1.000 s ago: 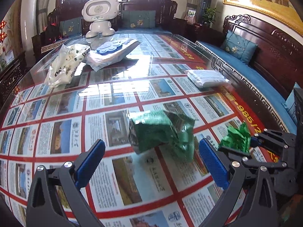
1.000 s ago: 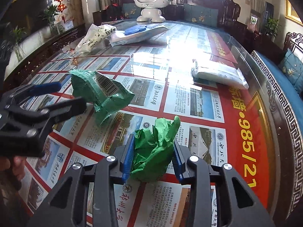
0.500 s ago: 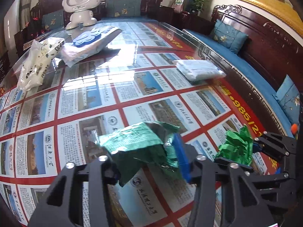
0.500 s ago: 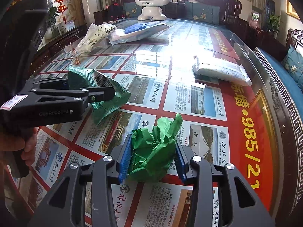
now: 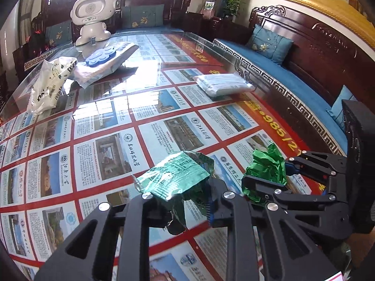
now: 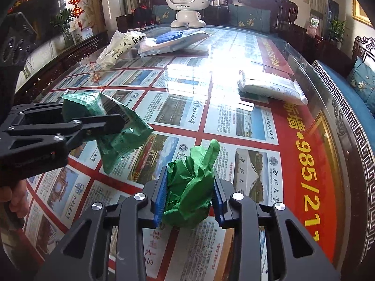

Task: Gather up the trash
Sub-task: 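Carry both green items down over the yellow bin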

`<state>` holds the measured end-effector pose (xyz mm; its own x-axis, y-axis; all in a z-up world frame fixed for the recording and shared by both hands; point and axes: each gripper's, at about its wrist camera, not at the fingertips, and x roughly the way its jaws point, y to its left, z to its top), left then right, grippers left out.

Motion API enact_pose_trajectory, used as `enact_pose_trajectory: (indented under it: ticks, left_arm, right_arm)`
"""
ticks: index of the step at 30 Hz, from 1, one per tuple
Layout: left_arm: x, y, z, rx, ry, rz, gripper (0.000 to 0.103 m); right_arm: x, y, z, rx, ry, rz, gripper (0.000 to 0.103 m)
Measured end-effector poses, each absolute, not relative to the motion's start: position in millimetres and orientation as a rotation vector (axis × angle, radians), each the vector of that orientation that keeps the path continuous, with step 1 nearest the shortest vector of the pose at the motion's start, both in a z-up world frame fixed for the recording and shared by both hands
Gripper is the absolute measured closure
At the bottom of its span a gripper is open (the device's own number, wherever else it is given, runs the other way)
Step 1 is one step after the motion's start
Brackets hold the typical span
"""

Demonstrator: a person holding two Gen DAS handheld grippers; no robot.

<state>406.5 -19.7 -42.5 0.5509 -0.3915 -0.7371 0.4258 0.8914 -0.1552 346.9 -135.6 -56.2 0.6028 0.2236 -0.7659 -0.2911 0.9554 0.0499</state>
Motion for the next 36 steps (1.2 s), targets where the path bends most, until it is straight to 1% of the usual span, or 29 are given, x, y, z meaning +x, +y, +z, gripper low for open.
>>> enact_pose_trajectory:
  ticks: [5,10,19,26,30,36]
  left_arm:
    - [368.4,-19.3,-20.9,0.063,0.816,-0.512,0.080]
    - [317.4,-21.8,-0.6,0.102,0.780,-0.537,0.080]
    - [197.6,-18.4,26.8,0.086,0.720,-0.585,0.080]
    - [118.0,-5.0,17.6,0.040,0.729,-0.573,0.080]
    - [80.5,0.5,2.8,0.045,0.778,-0.532,0.080]
    - [14.1,3.5,-22.5,0.061,0.812,-0.509,0.080]
  right_arm:
    - [316.7,-144.5,-44.4,-0.060,0.851,0.310,0.071]
    - [269.0,-151.4,-20.8,-0.031,0.806,0.335,0.071]
    - [139.5,-162.7,16.2,-0.009,0.713,0.389,0.071]
    - [52.4,-161.6,19.3,-0.030,0.708,0.420,0.071]
    - [8.6,-157.8,17.1,-0.035,0.705,0.452,0.070]
    - [-48.7,-138.4,-3.8,-0.062,0.727,0.512,0.070]
